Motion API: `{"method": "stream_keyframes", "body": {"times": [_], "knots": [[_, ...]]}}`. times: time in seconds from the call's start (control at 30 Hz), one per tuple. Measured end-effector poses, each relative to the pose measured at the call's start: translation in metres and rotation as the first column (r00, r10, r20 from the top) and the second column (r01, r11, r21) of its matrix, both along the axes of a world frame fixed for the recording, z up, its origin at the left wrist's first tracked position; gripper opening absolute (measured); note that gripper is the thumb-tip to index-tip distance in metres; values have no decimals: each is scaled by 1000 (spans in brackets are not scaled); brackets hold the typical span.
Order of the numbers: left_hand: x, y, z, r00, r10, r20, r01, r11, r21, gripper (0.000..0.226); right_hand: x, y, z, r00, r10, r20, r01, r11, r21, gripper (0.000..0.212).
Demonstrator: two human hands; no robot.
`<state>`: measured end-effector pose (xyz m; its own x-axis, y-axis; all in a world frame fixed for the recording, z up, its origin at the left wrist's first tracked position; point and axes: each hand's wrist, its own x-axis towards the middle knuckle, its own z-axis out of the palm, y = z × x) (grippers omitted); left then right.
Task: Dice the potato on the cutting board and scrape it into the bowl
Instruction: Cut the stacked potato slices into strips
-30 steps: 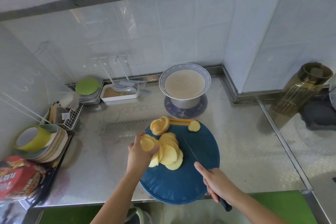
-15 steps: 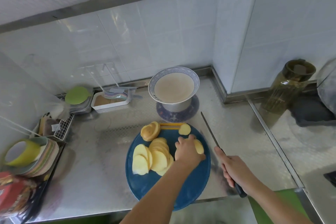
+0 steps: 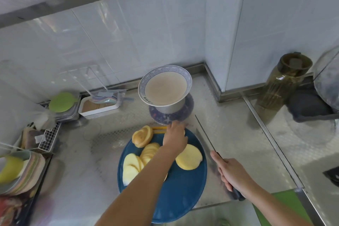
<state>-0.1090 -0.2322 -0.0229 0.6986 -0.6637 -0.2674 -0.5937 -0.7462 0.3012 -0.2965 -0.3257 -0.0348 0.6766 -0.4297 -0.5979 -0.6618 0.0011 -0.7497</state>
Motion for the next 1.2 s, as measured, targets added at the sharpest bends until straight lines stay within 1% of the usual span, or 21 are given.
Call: {"method": "stream_keyframes", "body": {"times": [0.1,0.17,0.27,0.37,0.47,0.57,0.6,0.63,0.67,0.7,0.77,0.8,0.83,0.9,1.0,1.13,1.2], "knots": [[15,1,-11,977,-211,-20,212,975,65,53,3,1,-2,1000,4,3,-4,1000,-9,66],[20,5,-15,967,-255,-23,255,966,46,48,4,1,-3,1000,-9,-4,9,1000,-8,65],[24,13,-15,975,-223,-7,224,975,7,43,4,1,-2,1000,-12,-6,12,1000,-10,64],[30,19,-13,987,-163,0,163,986,35,41,8,1,0,1000,-1,-9,1,1000,-19,63],[40,28,-10,995,-101,25,97,988,118,39,10,3,1,1000,-3,-12,2,1000,-29,64],[50,36,-7,995,-62,83,42,974,223,25,11,5,3,1000,10,-21,-11,999,-44,65],[52,38,-4,993,-57,105,30,971,237,22,11,6,4,1000,7,-22,-8,999,-45,65],[53,39,-2,991,-54,122,26,975,220,27,11,7,5,1000,3,-24,-4,999,-44,65],[53,40,-2,990,-66,127,43,984,172,35,10,7,5,1000,-2,-26,1,999,-44,65],[50,40,-1,991,-89,101,79,992,101,43,10,7,6,1000,-7,-30,6,999,-41,65],[34,41,3,984,-174,-50,174,985,-1,67,8,9,8,999,-16,-34,15,999,-32,65],[22,39,6,967,-221,-124,222,975,-2,81,7,9,8,999,-19,-33,18,999,-33,65],[9,38,6,950,-271,-158,278,960,28,93,6,9,8,999,-20,-33,19,999,-36,65],[-14,34,1,926,-358,-121,370,925,91,106,4,10,8,999,-29,-30,28,999,-36,65],[-32,28,-9,916,-400,-36,400,902,163,102,3,11,8,999,-32,-31,31,999,-42,64],[-36,28,-12,943,-332,-7,326,924,202,92,1,13,7,999,-34,-42,33,999,-37,65],[-37,28,-12,970,-243,-3,238,949,209,90,0,16,8,998,-30,-57,29,999,-25,66]]}}
